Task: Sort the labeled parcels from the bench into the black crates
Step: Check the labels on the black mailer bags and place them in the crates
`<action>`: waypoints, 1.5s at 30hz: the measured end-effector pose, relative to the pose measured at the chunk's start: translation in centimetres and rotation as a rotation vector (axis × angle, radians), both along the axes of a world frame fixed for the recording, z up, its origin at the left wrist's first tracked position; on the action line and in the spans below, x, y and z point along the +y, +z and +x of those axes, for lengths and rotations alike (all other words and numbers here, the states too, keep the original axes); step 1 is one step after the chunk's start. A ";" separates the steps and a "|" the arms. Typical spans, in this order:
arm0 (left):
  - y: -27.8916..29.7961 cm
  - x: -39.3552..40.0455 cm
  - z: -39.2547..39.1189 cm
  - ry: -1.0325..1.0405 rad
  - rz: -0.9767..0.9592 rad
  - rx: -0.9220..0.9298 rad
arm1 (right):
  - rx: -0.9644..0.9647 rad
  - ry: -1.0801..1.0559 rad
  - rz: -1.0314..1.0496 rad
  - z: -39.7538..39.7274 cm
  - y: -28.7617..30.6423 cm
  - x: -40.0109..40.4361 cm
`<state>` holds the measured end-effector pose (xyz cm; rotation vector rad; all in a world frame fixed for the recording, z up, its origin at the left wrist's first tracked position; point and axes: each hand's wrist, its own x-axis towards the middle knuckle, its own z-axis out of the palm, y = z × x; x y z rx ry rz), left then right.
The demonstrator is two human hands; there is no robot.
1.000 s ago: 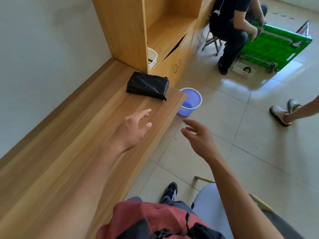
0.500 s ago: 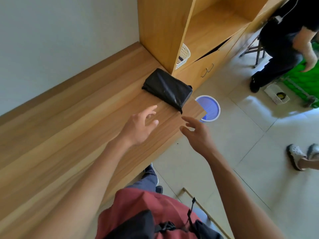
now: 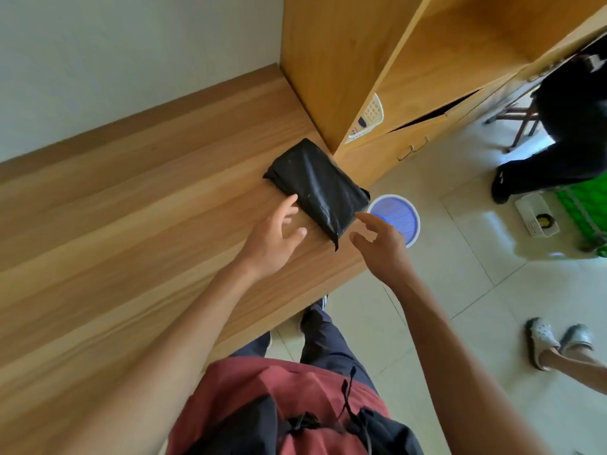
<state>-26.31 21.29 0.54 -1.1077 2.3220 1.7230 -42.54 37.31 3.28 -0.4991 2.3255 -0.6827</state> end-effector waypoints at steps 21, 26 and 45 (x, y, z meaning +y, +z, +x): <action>-4.1 5.7 -11.6 0.493 0.247 -0.203 | -0.185 0.256 0.082 -11.6 -8.3 -5.0; -4.4 6.0 -11.9 0.574 0.315 -0.119 | -0.247 0.259 0.018 -11.4 -8.0 -4.9; 0.9 3.9 -5.9 1.063 0.631 0.191 | -0.752 0.045 -0.576 -5.3 -0.2 -8.2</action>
